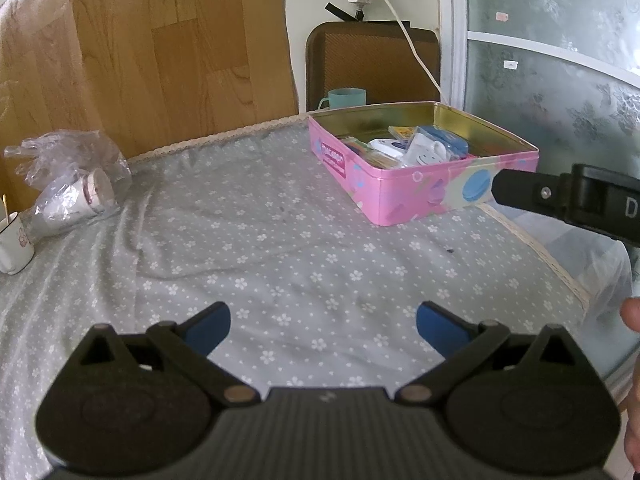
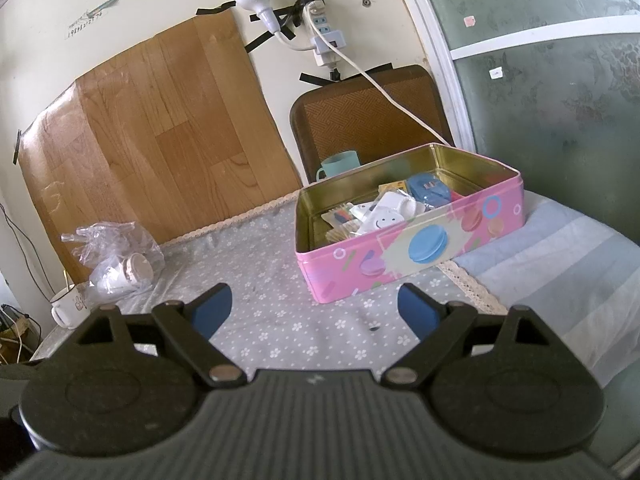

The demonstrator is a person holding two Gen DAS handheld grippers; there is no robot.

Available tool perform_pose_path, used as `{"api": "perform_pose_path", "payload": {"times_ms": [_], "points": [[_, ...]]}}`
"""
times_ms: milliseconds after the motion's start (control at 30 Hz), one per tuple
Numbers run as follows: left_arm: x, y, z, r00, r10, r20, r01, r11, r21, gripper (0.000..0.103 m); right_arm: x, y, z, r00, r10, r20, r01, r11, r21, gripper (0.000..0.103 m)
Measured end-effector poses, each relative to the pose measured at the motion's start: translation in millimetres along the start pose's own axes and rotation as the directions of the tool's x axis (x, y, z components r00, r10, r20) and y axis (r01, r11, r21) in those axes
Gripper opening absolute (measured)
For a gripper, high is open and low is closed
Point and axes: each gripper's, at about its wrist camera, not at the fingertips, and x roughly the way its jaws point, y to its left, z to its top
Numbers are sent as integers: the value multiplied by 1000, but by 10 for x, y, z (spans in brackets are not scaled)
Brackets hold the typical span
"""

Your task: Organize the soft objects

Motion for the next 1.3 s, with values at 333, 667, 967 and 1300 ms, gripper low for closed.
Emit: {"api": "perform_pose_path", "payload": {"times_ms": [333, 667, 967, 1300], "points": [[10, -13, 0, 1000, -12, -14, 12, 1000, -4, 103, -6, 8, 7, 1000, -4, 4, 4, 1000, -2, 92], [33, 1, -15, 999, -24, -28, 24, 1000, -5, 103, -6, 2, 10, 1000, -3, 3, 3, 1000, 0, 92], [66, 14, -31, 999, -27, -46, 27, 1000, -10, 103, -3, 5, 11, 1000, -6, 1, 6, 1000, 6, 92], [101, 12, -51, 997, -37, -68, 36, 999, -11, 103, 11, -3, -12, 1000, -9, -3, 9, 1000, 14, 92]]}}
